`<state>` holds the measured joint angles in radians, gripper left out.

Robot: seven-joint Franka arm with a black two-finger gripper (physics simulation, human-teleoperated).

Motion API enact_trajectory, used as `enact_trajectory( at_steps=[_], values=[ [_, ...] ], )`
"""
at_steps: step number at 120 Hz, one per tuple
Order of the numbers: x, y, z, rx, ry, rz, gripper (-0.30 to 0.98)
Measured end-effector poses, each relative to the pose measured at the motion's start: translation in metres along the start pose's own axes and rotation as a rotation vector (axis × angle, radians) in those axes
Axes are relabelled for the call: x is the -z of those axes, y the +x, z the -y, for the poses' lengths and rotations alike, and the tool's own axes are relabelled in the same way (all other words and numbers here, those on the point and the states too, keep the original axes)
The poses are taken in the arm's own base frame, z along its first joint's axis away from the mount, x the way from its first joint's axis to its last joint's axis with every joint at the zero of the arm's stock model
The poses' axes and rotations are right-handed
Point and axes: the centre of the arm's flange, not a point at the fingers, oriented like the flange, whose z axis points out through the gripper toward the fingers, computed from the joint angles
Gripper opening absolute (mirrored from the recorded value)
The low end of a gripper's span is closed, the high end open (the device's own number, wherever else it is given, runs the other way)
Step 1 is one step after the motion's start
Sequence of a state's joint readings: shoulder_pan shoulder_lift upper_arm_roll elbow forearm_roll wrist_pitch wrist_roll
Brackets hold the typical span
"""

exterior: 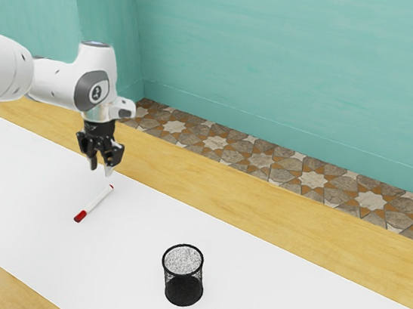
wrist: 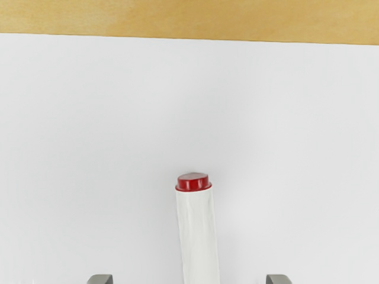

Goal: Put the marker into the pen holder.

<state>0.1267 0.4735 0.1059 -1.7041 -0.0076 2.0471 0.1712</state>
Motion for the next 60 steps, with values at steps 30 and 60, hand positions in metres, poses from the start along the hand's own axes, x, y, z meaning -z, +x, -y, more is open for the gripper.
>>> enact_trajectory(
  at_steps=[30,60],
  values=[
    [-0.039,-0.007,-0.005,0.113,0.005,-0.015,0.26],
    [-0.052,0.0,-0.009,0.185,0.01,-0.062,0.24]
  ],
)
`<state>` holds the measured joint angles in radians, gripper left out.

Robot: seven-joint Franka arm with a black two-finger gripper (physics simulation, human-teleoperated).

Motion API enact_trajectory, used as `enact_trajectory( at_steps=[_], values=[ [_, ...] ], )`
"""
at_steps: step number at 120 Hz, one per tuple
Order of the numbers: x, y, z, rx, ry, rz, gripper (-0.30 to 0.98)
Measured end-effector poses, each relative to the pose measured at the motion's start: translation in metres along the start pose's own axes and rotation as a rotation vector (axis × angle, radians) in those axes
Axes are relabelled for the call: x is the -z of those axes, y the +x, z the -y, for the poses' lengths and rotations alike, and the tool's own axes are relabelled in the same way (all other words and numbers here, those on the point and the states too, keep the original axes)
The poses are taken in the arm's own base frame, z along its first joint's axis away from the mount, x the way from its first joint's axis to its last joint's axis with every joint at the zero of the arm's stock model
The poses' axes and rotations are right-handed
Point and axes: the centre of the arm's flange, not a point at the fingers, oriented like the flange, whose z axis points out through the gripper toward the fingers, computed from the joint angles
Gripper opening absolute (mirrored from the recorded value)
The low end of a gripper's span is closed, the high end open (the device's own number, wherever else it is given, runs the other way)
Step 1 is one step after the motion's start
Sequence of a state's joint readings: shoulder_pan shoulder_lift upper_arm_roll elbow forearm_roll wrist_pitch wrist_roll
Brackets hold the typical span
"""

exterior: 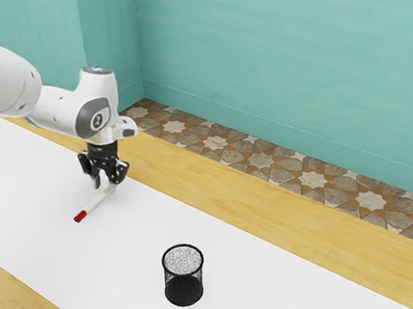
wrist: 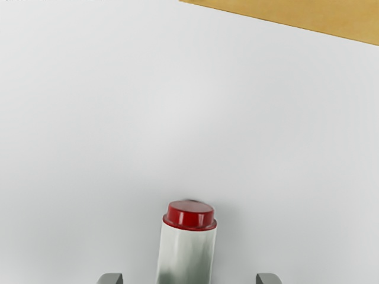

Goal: Put the marker into the pen holder.

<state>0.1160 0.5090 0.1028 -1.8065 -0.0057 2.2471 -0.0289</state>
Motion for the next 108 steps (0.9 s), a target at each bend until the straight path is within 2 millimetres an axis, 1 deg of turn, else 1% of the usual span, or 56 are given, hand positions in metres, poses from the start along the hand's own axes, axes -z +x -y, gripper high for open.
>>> enact_trajectory(
  at_steps=[35,55,63,69,73,79,90,98,108],
  values=[
    [-0.014,0.003,-0.002,0.056,0.002,-0.005,0.21],
    [-0.014,0.004,0.0,0.069,0.001,-0.008,0.04],
    [-0.012,0.004,0.0,0.068,0.002,-0.012,-0.01],
    [-0.006,0.004,-0.002,0.066,0.002,-0.021,-0.03],
    [0.004,0.004,-0.005,0.061,0.001,-0.036,-0.04],
    [0.031,-0.001,-0.011,0.05,-0.003,-0.069,-0.06],
    [0.086,-0.025,-0.028,0.021,-0.015,-0.132,-0.08],
    [0.123,-0.046,-0.051,-0.02,-0.026,-0.175,-0.09],
    [0.159,-0.069,-0.085,-0.083,-0.04,-0.221,-0.09]
  ],
)
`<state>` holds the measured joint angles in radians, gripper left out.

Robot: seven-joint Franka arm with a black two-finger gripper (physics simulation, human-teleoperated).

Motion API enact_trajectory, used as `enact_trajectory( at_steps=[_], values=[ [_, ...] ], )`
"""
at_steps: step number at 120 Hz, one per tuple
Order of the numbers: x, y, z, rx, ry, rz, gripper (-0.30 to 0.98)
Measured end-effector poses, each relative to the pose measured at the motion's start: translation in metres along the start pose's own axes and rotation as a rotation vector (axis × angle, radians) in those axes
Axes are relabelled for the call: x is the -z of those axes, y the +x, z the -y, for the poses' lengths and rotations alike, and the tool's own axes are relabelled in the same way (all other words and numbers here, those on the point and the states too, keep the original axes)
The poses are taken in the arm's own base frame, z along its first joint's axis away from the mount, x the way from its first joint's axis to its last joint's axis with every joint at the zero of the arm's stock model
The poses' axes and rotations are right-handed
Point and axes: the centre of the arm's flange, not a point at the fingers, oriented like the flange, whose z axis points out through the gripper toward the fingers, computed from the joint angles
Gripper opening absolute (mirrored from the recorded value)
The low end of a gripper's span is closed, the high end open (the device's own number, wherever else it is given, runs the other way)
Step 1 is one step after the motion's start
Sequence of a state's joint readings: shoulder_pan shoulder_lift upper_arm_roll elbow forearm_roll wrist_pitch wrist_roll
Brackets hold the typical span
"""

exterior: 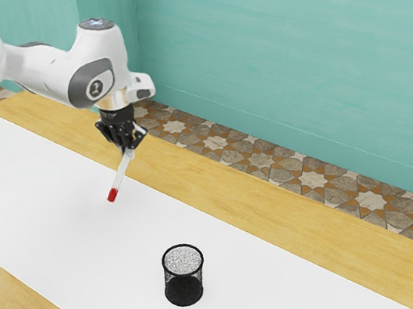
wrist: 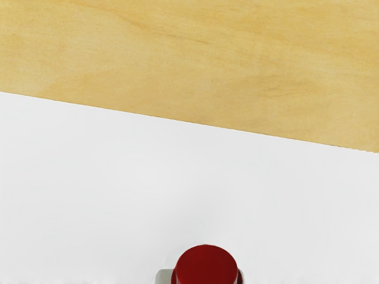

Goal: Put the marker into the pen holder.

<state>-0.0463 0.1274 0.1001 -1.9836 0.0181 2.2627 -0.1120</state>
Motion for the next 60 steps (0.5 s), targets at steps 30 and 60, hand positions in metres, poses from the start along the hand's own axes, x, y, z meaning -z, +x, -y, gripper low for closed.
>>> enact_trajectory(
  at_steps=[30,60],
  values=[
    [0.037,-0.033,-0.116,-0.199,-0.043,-0.036,-0.1],
    [0.038,-0.06,-0.183,-0.312,-0.061,-0.027,-0.08]
  ],
)
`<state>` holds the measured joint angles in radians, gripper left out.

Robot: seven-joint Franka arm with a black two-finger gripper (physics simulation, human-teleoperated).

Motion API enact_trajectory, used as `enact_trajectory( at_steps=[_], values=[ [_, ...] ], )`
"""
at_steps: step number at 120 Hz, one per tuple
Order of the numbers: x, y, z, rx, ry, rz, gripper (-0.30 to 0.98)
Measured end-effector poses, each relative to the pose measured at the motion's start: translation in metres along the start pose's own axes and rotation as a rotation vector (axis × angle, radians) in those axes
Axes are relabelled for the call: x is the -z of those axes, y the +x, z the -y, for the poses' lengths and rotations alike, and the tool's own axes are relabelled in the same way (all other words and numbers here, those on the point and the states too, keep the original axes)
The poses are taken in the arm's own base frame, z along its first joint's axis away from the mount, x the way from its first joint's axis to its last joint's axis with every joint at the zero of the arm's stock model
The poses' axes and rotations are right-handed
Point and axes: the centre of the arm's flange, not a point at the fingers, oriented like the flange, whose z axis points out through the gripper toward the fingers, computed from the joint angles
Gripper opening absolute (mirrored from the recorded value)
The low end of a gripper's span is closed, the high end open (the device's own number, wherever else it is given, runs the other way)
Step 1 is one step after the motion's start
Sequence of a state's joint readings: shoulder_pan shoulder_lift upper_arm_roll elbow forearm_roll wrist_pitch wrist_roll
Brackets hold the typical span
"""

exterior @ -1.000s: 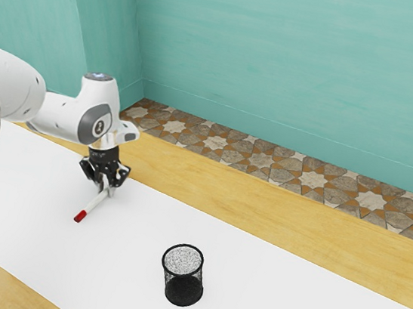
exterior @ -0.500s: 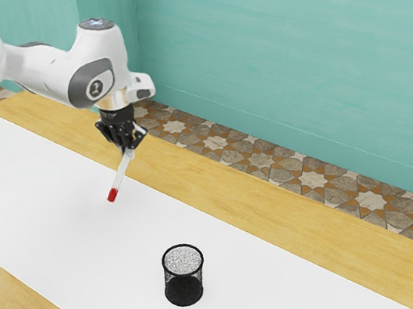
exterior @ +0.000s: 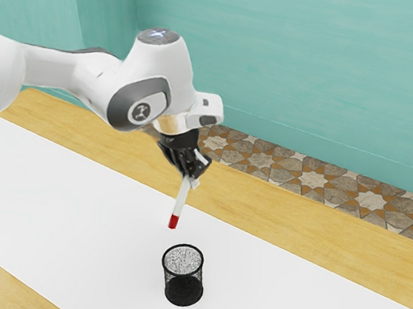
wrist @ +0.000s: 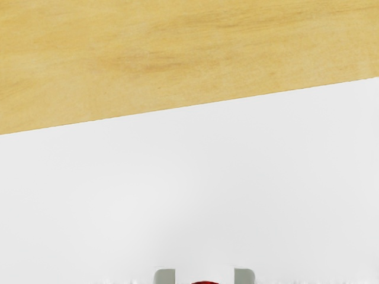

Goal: Put the marker into the pen holder.

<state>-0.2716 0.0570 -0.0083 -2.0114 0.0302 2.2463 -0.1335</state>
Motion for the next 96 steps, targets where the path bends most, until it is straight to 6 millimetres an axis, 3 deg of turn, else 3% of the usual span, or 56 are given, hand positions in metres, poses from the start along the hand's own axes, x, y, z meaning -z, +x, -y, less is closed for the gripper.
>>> enact_trajectory(
  at_steps=[15,44,63,85,92,96],
  values=[
    [-0.01,-0.004,-0.014,-0.019,-0.006,0.021,-0.07],
    [-0.025,-0.028,-0.063,-0.096,-0.02,0.063,-0.07],
    [-0.048,-0.047,-0.069,-0.1,-0.011,0.12,-0.07],
    [-0.052,-0.055,-0.072,-0.095,-0.024,0.144,0.3],
    [-0.038,-0.051,-0.073,-0.101,-0.027,0.132,0.39],
    [-0.016,-0.038,-0.074,-0.108,-0.032,0.108,0.44]
  ],
)
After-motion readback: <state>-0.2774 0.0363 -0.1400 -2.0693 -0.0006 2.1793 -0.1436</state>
